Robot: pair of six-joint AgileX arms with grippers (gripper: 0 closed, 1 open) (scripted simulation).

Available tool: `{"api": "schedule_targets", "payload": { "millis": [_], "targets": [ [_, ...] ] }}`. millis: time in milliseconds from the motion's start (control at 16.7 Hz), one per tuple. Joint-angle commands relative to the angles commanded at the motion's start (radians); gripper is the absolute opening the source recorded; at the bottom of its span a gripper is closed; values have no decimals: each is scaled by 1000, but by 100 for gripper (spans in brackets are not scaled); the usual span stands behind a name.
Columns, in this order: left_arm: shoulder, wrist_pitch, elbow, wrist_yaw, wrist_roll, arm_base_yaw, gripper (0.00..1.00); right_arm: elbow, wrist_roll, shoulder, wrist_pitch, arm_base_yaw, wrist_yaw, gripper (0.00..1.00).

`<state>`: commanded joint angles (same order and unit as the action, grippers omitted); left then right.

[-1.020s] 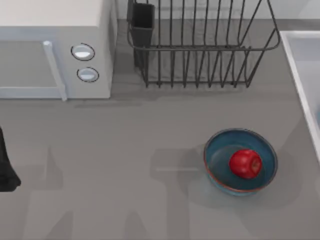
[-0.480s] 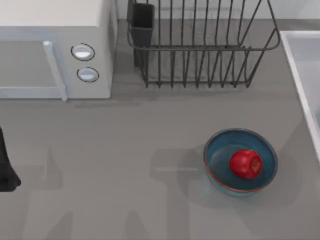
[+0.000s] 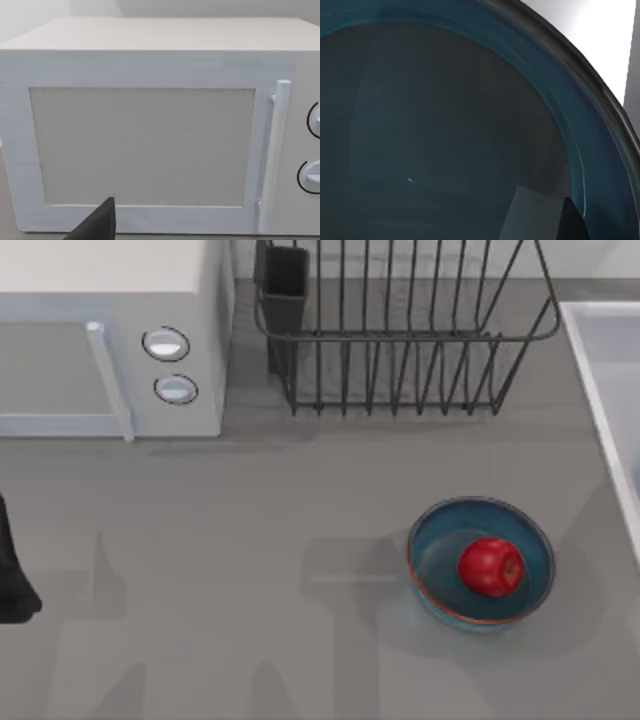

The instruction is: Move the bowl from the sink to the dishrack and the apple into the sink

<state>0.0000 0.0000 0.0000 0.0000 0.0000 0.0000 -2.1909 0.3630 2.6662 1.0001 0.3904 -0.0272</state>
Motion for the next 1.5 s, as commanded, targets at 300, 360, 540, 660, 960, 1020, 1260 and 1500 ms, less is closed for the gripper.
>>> {"api": "schedule_targets", "payload": {
  "millis": [300,360,540,660,960,1020,1260,1500],
  "targets": [
    [0,0,0,0,0,0,100,126,93,-257,133,89,-10,0],
    [0,0,0,0,0,0,100,161,120,-330,170,113,-13,0],
    [0,0,0,0,0,0,100,276,206,-569,292,192,-22,0],
    [0,0,0,0,0,0,100,353,265,-732,375,248,-28,0],
    [0,0,0,0,0,0,100,510,384,-1055,547,366,-41,0],
    [0,0,0,0,0,0,100,531,399,-1093,570,382,-43,0],
    [0,0,0,0,0,0,100,562,421,-1143,602,404,-46,0],
    [0,0,0,0,0,0,100,559,418,-1140,600,399,-45,0]
  ]
}}
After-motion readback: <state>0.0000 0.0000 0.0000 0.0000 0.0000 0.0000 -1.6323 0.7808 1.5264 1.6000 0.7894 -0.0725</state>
